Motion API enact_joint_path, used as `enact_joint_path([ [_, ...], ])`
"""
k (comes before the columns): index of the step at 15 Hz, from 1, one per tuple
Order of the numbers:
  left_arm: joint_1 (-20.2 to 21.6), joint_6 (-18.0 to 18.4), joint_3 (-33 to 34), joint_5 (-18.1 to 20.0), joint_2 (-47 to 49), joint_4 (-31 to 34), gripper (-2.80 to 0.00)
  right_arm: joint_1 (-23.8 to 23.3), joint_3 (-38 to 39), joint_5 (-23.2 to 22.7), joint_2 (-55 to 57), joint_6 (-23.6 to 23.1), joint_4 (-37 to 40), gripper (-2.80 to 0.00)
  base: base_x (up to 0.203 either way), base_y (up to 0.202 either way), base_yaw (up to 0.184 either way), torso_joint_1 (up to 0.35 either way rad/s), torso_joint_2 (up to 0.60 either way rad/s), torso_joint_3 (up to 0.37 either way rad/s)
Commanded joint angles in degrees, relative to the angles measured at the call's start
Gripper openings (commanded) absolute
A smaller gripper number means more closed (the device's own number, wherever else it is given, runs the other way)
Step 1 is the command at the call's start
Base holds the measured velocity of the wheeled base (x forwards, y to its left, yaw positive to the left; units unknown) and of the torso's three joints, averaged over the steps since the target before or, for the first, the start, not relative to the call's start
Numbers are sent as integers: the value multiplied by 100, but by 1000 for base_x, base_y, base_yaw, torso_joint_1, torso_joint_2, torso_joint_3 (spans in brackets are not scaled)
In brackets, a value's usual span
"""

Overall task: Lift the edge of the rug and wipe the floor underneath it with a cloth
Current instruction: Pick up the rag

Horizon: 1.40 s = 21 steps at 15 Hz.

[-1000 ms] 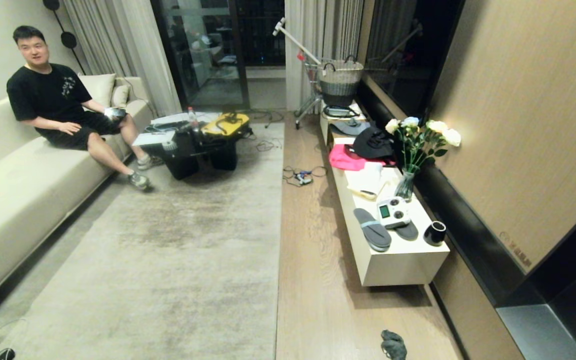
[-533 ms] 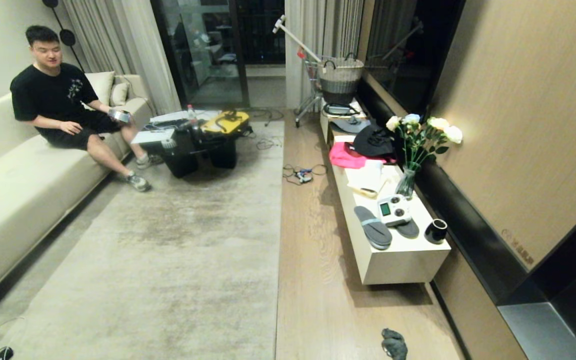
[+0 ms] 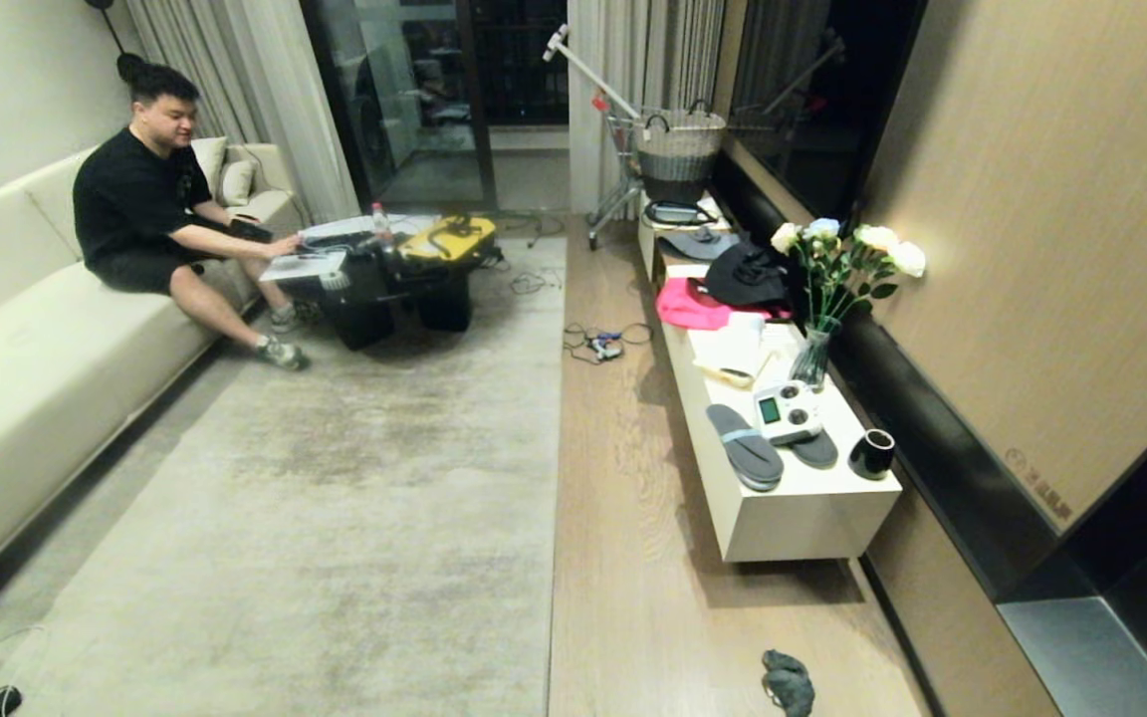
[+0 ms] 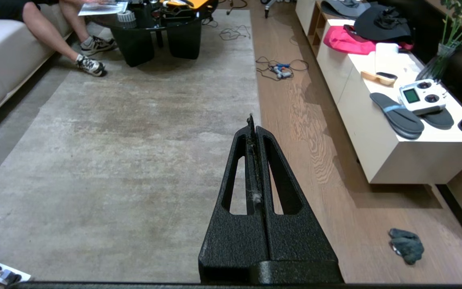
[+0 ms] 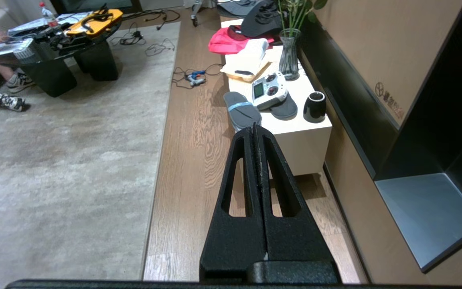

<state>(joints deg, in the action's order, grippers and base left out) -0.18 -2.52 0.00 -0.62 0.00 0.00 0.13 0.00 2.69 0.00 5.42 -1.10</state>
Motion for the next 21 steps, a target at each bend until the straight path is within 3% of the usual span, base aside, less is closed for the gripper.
enact_joint_path([
  [1,1,-3,0,1,9,0,-280,-4,0,3,9,2,-5,-280,0,0,0,-139,305,182],
  [21,1,-3,0,1,9,0,-280,4,0,12,18,20,-5,-280,0,0,0,-133,336,198],
])
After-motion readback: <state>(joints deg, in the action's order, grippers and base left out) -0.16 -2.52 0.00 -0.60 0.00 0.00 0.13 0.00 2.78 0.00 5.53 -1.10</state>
